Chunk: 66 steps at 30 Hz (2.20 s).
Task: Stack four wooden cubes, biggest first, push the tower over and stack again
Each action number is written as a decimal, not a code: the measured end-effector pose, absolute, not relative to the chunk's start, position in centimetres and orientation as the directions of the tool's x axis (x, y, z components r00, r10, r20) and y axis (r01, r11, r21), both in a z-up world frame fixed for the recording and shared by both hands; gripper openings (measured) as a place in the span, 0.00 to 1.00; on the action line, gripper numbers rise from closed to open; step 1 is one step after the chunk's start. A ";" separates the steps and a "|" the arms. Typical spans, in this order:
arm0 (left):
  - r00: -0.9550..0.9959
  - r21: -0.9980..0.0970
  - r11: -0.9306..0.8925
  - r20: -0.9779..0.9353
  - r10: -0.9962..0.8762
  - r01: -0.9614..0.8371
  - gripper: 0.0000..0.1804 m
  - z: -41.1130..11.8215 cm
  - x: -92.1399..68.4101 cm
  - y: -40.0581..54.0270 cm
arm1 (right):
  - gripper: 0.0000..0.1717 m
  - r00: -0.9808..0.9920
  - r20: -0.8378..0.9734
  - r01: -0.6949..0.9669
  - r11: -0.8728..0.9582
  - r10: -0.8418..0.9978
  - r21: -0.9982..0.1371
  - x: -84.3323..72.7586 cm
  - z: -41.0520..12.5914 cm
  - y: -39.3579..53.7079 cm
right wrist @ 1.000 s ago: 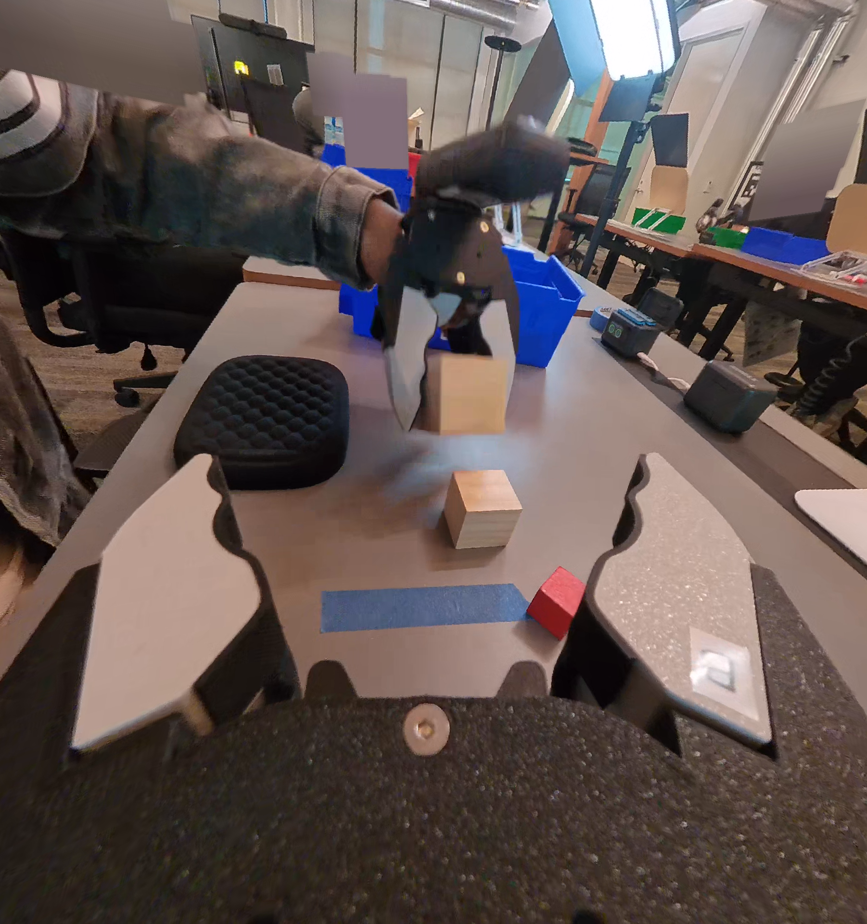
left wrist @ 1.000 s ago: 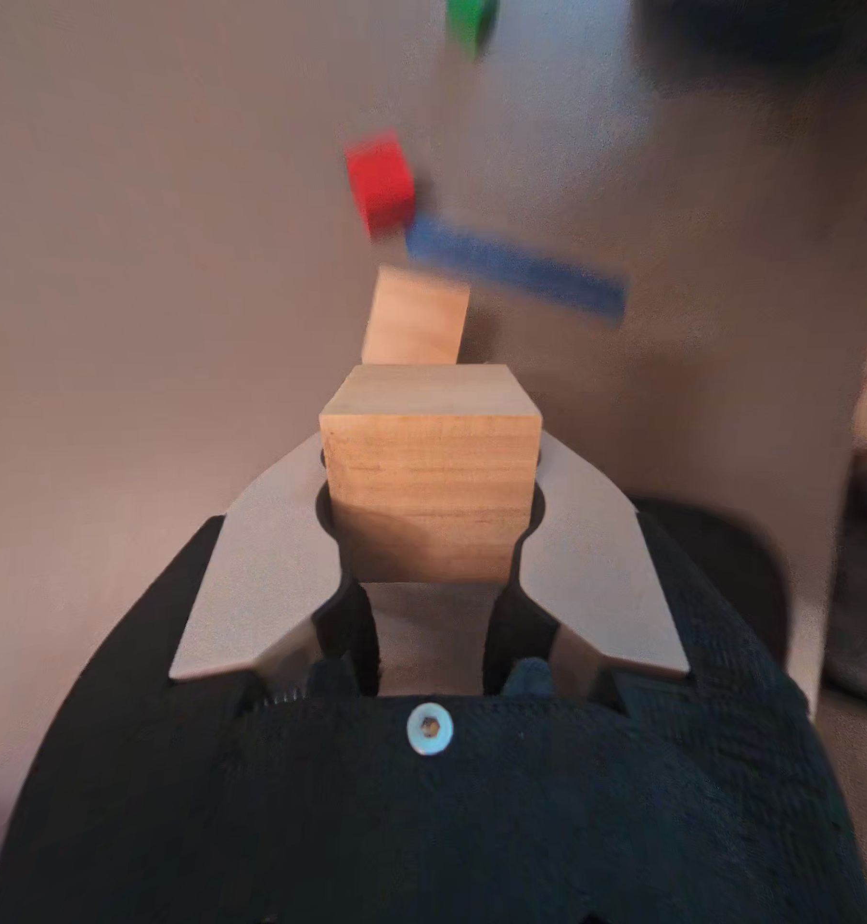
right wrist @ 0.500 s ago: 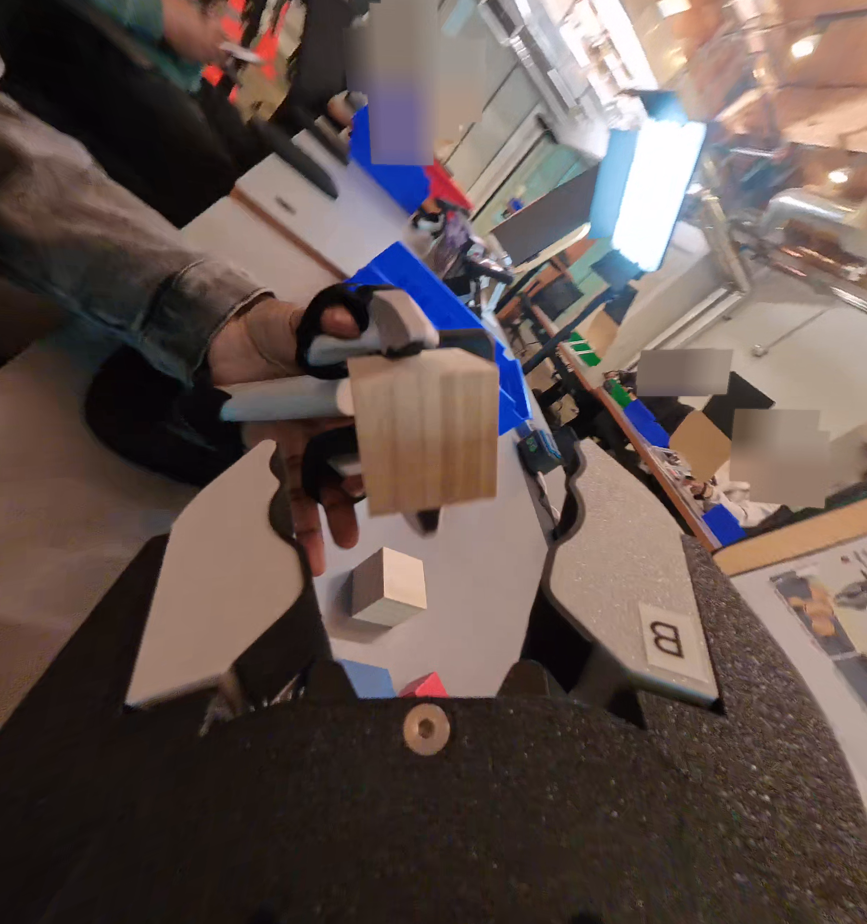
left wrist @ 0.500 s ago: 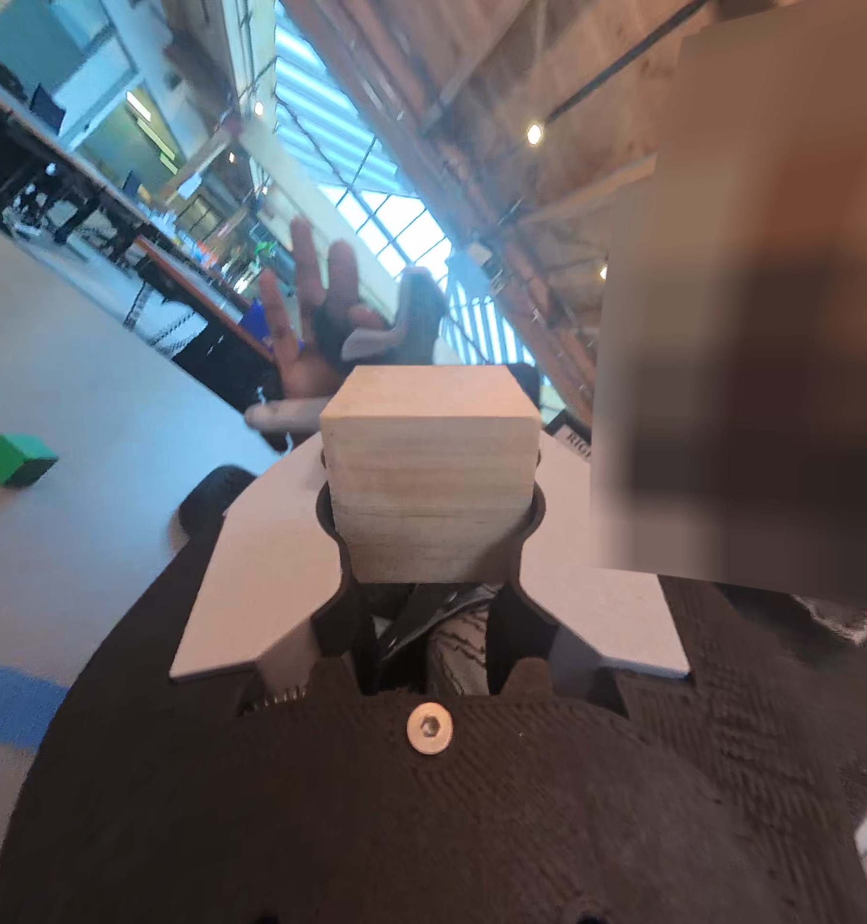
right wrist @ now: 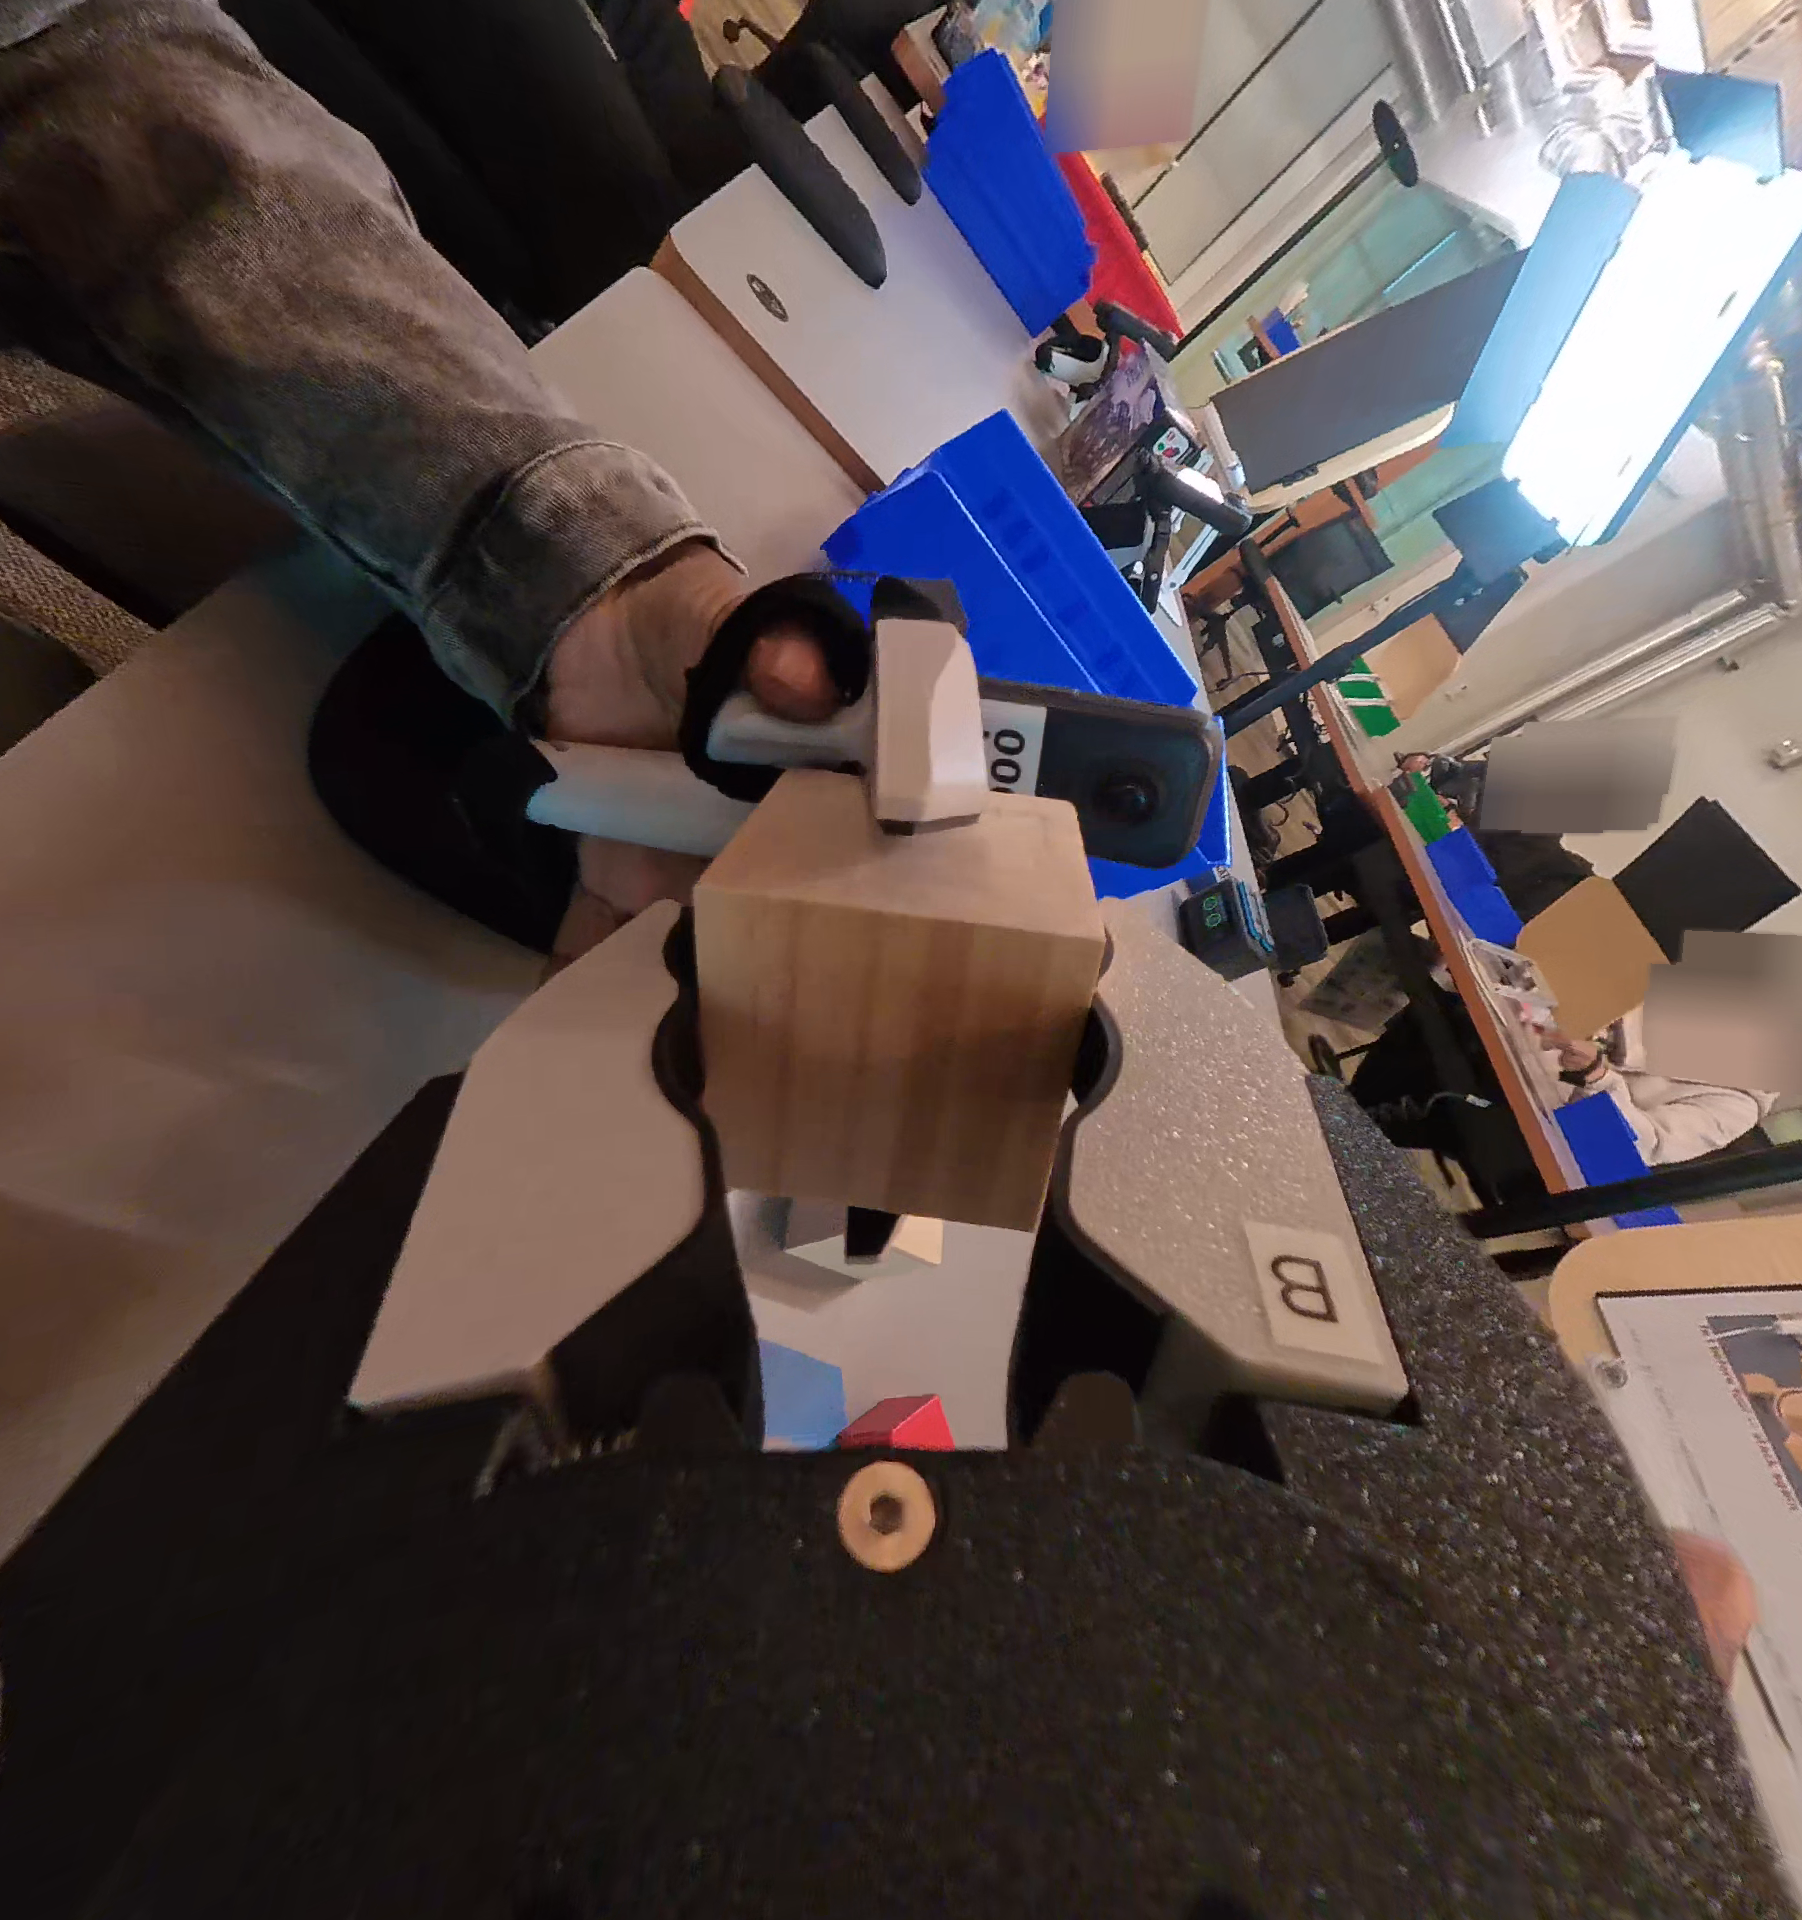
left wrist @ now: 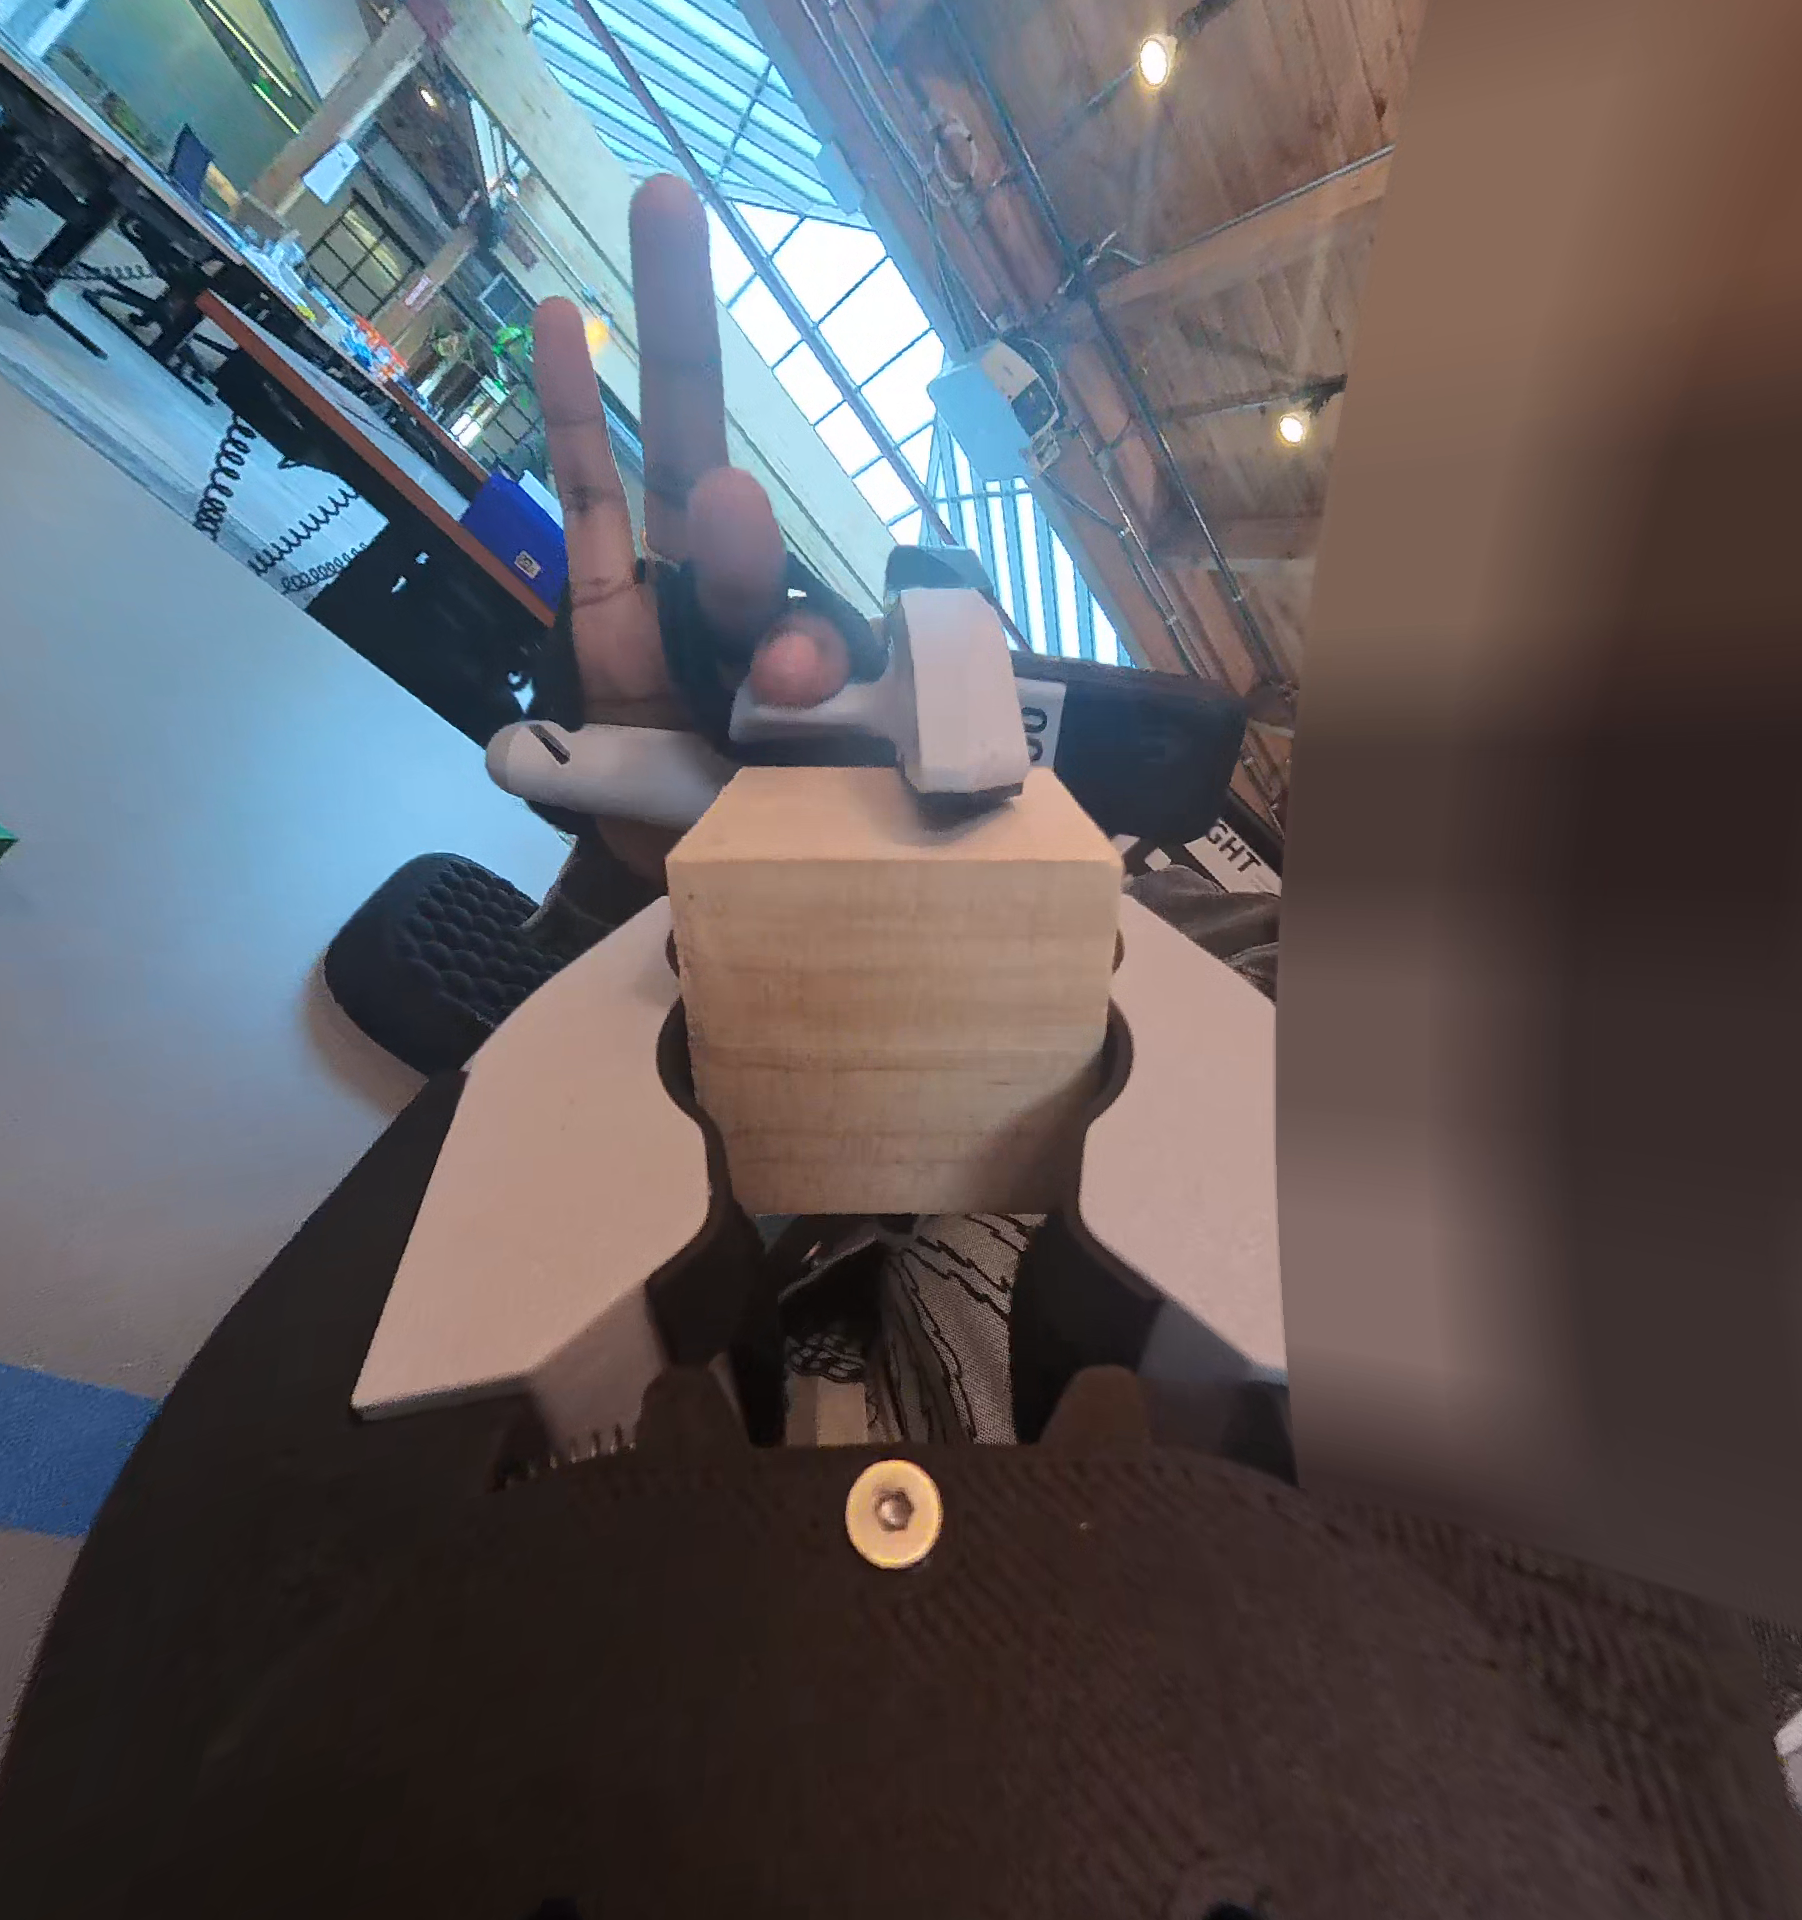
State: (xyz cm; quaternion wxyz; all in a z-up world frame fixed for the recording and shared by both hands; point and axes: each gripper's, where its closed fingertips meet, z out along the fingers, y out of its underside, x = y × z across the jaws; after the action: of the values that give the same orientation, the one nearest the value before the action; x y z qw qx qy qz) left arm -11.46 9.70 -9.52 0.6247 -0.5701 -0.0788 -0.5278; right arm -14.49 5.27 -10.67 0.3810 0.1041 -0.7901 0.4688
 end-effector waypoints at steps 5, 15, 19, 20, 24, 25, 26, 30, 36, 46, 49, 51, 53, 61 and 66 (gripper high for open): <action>0.684 -0.820 -0.092 0.527 -0.505 0.564 0.57 -9.5 -12.8 9.8 | 0.40 -0.744 0.639 -0.416 0.611 0.197 -0.674 -14.7 -10.7 8.1; 0.982 -0.982 0.046 -0.181 0.048 -0.183 0.75 -12.7 -20.3 7.2 | 0.40 -0.961 0.047 0.246 0.921 0.272 -0.302 -10.4 -22.1 15.8; 0.981 -0.983 0.014 -0.179 0.070 -0.180 0.74 -13.6 -21.0 7.0 | 0.40 -0.955 -0.012 0.292 0.930 0.297 -0.223 -9.6 -23.7 15.7; 0.983 -0.985 0.007 -0.169 0.064 -0.170 0.74 -13.8 -21.0 7.0 | 0.40 -0.952 -0.007 0.301 0.933 0.306 -0.197 -9.6 -24.0 15.9; 0.980 -0.981 -0.035 -0.191 0.055 -0.189 0.75 -14.5 -20.8 7.2 | 0.40 -0.942 -0.024 0.336 0.937 0.335 -0.100 -9.4 -25.2 16.6; 0.979 -0.980 -0.038 -0.195 0.056 -0.193 0.75 -14.6 -20.8 7.2 | 0.41 -0.942 -0.030 0.336 0.938 0.334 -0.088 -9.3 -25.4 16.6; 0.979 -0.980 -0.037 -0.195 0.057 -0.193 0.75 -14.5 -20.9 7.2 | 0.41 -0.943 -0.034 0.333 0.939 0.331 -0.085 -9.3 -25.4 16.5; 0.981 -0.983 -0.024 -0.184 0.058 -0.183 0.75 -14.3 -20.9 7.1 | 0.41 -0.943 -0.044 0.333 0.938 0.330 -0.093 -9.4 -25.5 16.3; 0.981 -0.981 -0.054 -0.189 0.050 -0.187 0.74 -14.9 -20.8 7.2 | 0.56 -0.938 -0.060 0.346 0.926 0.341 -0.151 -9.4 -25.4 16.1; 0.930 -0.754 -0.544 -0.317 -0.187 -0.367 0.48 -19.9 -20.9 8.0 | 0.74 -0.878 0.016 0.221 0.434 0.479 -0.874 -11.2 -15.3 14.0; 0.914 -0.559 -0.724 -0.278 -0.294 -0.403 0.48 -21.1 -22.4 8.2 | 0.74 -0.848 0.037 0.182 0.356 0.529 -0.917 -11.0 -14.4 14.8; 0.910 -0.468 -0.781 -0.247 -0.333 -0.413 0.46 -21.8 -23.4 8.9 | 0.74 -0.840 0.046 0.178 0.355 0.541 -0.918 -10.8 -14.7 15.1; 0.912 -0.365 -0.836 -0.193 -0.362 -0.409 0.44 -23.0 -24.4 9.0 | 0.75 -0.837 0.048 0.183 0.361 0.546 -0.914 -10.6 -15.2 15.2; 0.961 -0.459 -0.855 0.007 -0.277 -0.243 0.25 -24.2 -24.3 9.2 | 0.75 -0.823 0.052 0.149 0.303 0.566 -0.941 -10.6 -15.4 15.8; 0.873 -0.887 -0.288 0.430 -0.232 0.361 0.25 -13.6 -20.3 11.4 | 0.75 -0.680 0.262 -0.162 0.208 0.685 -0.965 -12.8 -11.5 15.5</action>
State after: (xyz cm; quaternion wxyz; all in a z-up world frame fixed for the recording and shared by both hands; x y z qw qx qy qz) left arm -20.27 11.42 -13.60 0.5953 -0.7628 -0.0422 -0.2489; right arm -12.83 15.51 -11.47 0.3529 -0.1889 -0.6924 0.6004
